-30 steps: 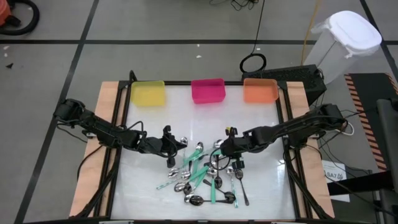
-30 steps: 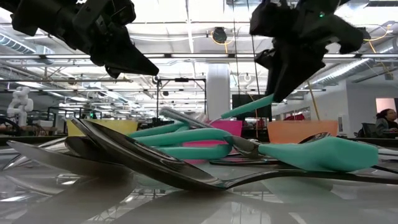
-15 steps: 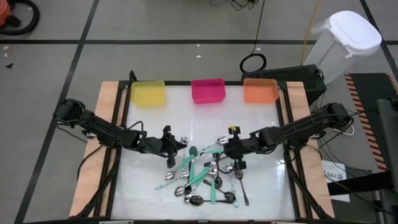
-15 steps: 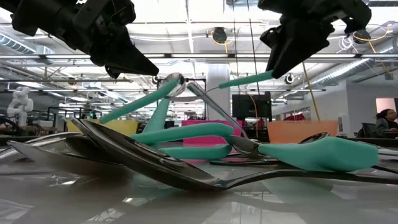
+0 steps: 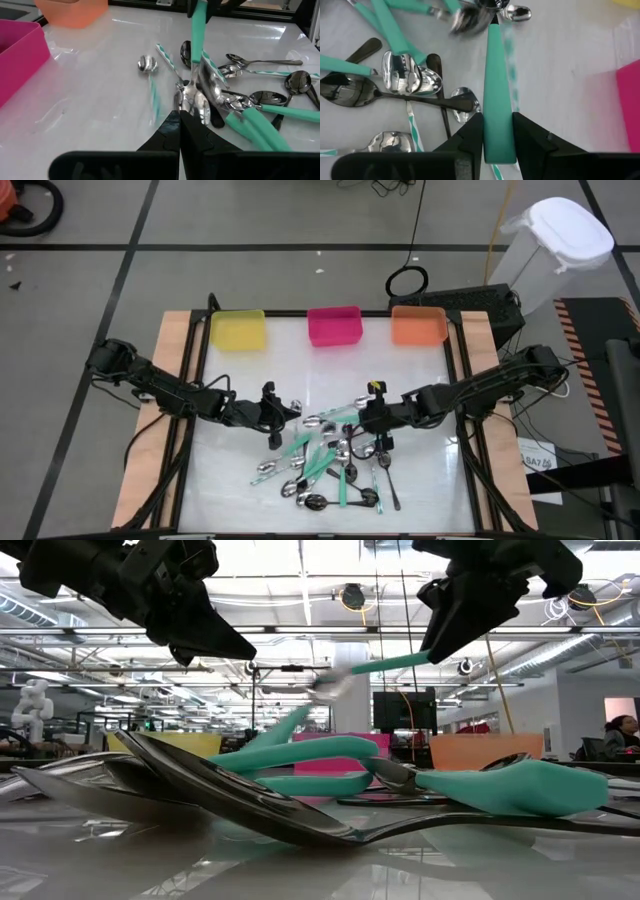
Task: Sort silverware by color (type)
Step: Put the light green spoon into the yellow bin
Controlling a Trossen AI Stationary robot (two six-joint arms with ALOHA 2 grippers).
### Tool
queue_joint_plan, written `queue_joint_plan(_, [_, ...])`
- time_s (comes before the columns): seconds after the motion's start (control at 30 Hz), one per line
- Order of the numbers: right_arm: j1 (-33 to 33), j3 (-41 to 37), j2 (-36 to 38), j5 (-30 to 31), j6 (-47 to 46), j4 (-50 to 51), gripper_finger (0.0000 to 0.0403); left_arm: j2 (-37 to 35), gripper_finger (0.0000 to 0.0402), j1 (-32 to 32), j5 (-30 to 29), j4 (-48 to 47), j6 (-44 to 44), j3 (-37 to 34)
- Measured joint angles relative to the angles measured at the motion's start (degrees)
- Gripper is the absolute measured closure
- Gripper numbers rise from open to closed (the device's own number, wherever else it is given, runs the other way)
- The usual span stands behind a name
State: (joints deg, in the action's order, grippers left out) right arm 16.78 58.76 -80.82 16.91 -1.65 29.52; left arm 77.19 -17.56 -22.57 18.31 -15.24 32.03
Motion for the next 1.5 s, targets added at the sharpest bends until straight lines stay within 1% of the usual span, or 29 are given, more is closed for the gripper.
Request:
queue_joint_plan(0.27, [0.0,0.0,0.0,0.11,0.41,-1.46,0.0323,0.0,0.0401,0.52,-0.33,0.61,0.06,0.0])
queue_joint_plan(0.4, [0.17,0.0,0.0,3.27,0.83,-1.44,0.0323,0.0,0.04,0.63,-0.83,2.5,-2.12,-0.02])
queue_joint_plan(0.47, [0.22,0.0,0.0,4.19,1.35,-1.44,0.0323,0.0,0.0393,0.63,-1.55,3.44,-3.43,-0.02])
queue_joint_plan(0.57, [0.24,0.0,0.0,4.24,2.25,-1.44,0.0323,0.0,0.0359,0.5,-1.49,4.42,-4.38,-0.02])
queue_joint_plan(0.73, [0.71,0.0,-0.02,4.07,3.29,-2.17,0.0323,0.0,0.0265,0.56,-1.17,4.49,-8.85,-0.02])
queue_joint_plan(0.8, [1.12,0.0,-0.02,3.98,4.31,-3.52,0.0323,0.0,0.0227,0.67,-0.53,4.69,-12.27,-0.02])
queue_joint_plan(0.87, [1.65,0.0,-0.02,3.64,5.63,-4.85,0.0323,0.0,0.0195,1.37,1.28,4.71,-17.66,-0.02])
queue_joint_plan(0.93, [2.05,-0.01,-0.04,1.34,6.98,-6.19,0.0323,0.0,0.0171,2.22,3.32,5.06,-20.7,-0.02])
queue_joint_plan(1.0, [2.43,0.0,-0.5,-0.56,8.2,-7.56,0.0323,0.0,0.0155,2.35,3.48,6.57,-20.47,-0.02])
queue_joint_plan(1.1, [2.99,-0.02,-1.6,-2.2,10.05,-8.68,0.0323,0.0,0.0144,2.21,3.36,9.76,-17.35,-0.02])
queue_joint_plan(1.2, [3.23,-0.02,-2.77,-1.99,11.43,-9.2,0.0323,0.0,0.0143,2.7,0.98,10.77,-9.99,-0.02])
queue_joint_plan(1.27, [3.23,-0.07,-3.29,-1.9,11.8,-9.32,0.0323,0.0,0.0142,2.97,0.4,10.59,-6.55,-0.02])
queue_joint_plan(1.3, [3.23,-0.04,-3.45,-1.86,11.88,-9.6,0.0323,0.0,0.0142,2.95,0.45,10.47,-7.19,-0.02])
queue_joint_plan(1.43, [3.23,-0.07,-3.48,-1.86,13.47,-10.66,0.0323,0.0,0.0142,2.98,1.6,8.35,-18.9,-0.02])
queue_joint_plan(1.5, [3.25,-0.07,-3.48,-1.95,14.2,-11.57,0.0323,0.0,0.0142,3.32,2.7,8.07,-21.63,-0.02])
